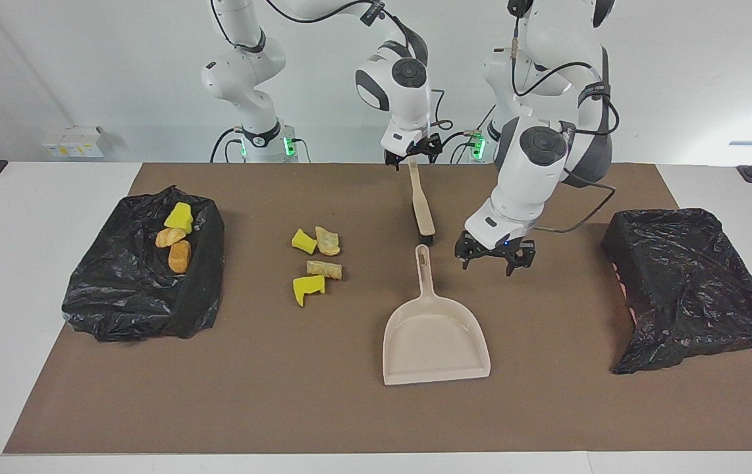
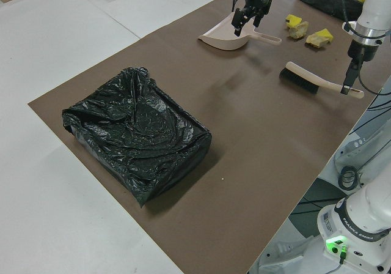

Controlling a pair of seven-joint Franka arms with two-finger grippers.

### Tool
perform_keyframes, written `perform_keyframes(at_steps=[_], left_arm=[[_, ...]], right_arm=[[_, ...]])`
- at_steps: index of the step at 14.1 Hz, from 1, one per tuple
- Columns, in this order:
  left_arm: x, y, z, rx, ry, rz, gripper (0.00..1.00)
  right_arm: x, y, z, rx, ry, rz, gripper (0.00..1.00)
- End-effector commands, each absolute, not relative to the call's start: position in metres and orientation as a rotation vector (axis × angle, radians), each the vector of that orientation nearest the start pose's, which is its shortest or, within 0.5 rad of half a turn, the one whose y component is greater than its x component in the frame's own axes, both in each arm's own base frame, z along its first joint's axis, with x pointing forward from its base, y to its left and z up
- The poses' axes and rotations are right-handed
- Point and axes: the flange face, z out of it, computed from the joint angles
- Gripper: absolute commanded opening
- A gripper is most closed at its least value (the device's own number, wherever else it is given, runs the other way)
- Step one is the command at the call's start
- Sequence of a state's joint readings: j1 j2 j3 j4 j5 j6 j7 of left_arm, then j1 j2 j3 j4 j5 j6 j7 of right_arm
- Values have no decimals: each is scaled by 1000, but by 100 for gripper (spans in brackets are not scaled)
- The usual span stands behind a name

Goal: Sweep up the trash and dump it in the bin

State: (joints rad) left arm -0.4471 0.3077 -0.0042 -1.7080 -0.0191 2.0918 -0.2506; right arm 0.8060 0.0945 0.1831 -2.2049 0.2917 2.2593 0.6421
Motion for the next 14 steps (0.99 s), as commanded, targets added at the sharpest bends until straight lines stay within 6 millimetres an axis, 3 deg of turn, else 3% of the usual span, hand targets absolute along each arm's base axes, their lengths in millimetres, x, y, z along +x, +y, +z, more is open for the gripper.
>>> perform_keyframes(at_steps=[1,2,4,5,6,7,8,9,11,12,14], left_arm=[[578,-319,409,-3175,230,-134,100],[569,-342,409,-3190,221,-184,100],[566,-348,400,-3189,195,-171,100],[562,-348,392,-3183,190,-148,100],[553,-359,387,-3181,184,-131,100],[547,-370,378,-3178,143,-117,100],[544,-378,362,-3172,130,-98,100],[545,-378,361,-3170,127,-94,100],[548,-376,363,-3171,113,-99,100],[547,-376,362,-3167,117,-86,92],[546,-373,358,-3160,121,-73,18]], right_arm=[[292,447,329,-2976,-182,304,86],[295,447,326,-2973,-184,299,80],[304,448,325,-2952,-170,252,79],[305,450,326,-2945,-168,240,73],[306,450,326,-2944,-170,238,60],[306,450,326,-2944,-174,238,35],[306,451,327,-2941,-181,234,18],[308,453,327,-2938,-195,235,3],[310,453,329,-2942,-199,247,0],[312,453,328,-2946,-203,244,0],[313,452,329,-2956,-205,248,0]])
